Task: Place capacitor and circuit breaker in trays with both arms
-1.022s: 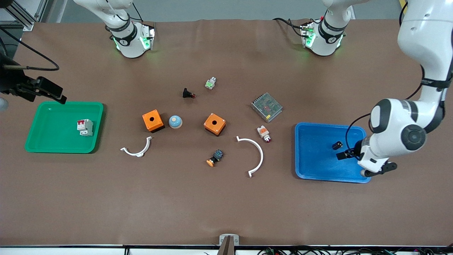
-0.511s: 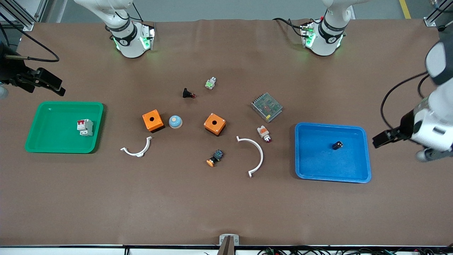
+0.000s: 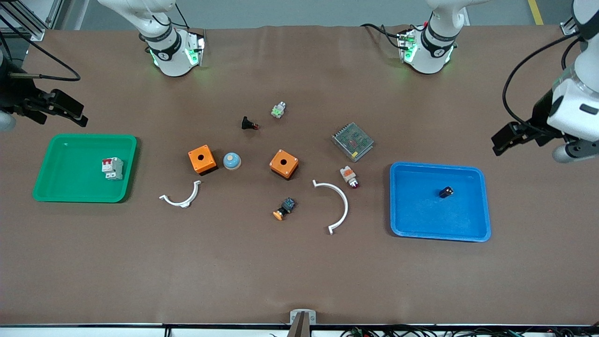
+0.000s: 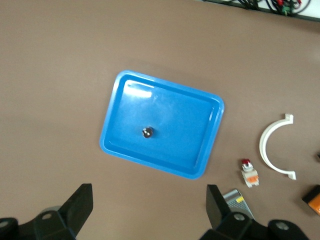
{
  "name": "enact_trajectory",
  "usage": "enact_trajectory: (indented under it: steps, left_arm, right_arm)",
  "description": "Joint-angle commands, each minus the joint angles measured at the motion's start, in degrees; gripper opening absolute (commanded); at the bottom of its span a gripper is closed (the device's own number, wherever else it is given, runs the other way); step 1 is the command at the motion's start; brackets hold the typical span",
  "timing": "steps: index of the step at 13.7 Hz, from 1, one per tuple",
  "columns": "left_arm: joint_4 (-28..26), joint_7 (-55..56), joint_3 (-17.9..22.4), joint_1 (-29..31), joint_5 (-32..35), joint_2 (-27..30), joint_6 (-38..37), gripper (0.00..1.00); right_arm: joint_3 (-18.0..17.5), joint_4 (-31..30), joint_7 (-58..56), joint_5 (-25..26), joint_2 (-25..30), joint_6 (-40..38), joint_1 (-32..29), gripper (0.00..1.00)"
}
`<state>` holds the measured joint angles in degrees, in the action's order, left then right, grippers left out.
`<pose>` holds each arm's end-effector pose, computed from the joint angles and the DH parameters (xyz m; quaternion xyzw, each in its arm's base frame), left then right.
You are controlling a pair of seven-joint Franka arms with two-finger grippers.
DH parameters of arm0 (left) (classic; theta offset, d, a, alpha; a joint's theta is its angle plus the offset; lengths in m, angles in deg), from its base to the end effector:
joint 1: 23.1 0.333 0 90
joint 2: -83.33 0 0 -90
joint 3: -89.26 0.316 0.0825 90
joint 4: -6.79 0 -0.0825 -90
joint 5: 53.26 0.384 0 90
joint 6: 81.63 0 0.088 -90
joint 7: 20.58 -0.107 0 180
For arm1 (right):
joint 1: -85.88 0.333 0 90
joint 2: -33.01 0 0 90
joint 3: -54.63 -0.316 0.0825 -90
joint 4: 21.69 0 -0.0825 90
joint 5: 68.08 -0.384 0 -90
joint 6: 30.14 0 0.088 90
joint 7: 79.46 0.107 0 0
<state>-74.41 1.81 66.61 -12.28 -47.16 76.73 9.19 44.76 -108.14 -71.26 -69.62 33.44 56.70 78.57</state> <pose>0.5824 -0.0953 0.6374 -0.9946 -0.0947 -0.0385 0.0207 0.5463 0.0278 0.6528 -0.9987 0.0484 -0.0059 0.0134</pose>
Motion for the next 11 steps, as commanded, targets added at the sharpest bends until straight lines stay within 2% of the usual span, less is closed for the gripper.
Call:
enact_trajectory:
  steps: [1,3,5,11]
  left_arm:
    - [-3.68,-1.65,7.76,-7.52,-1.62,3.87,-1.0,1.0]
    - [-5.88,-4.45,10.59,-10.01,-2.49,5.72,-1.0,1.0]
    - [-8.17,-7.96,17.08,-14.14,-4.86,7.92,-1.0,1.0]
    - [-9.59,-10.53,18.17,-14.42,-4.61,9.24,-0.47,1.0]
  right_arm:
    - [-0.33,-1.61,-0.91,0.66,1.41,1.75,-0.51,1.0]
    - [-0.42,-2.05,-1.0,0.67,1.5,1.76,-0.51,1.0]
    - [-0.33,-2.05,-1.0,0.75,1.5,1.76,-0.51,1.0]
    - [-0.68,-1.96,-1.0,1.9,1.41,1.58,-0.24,1.0]
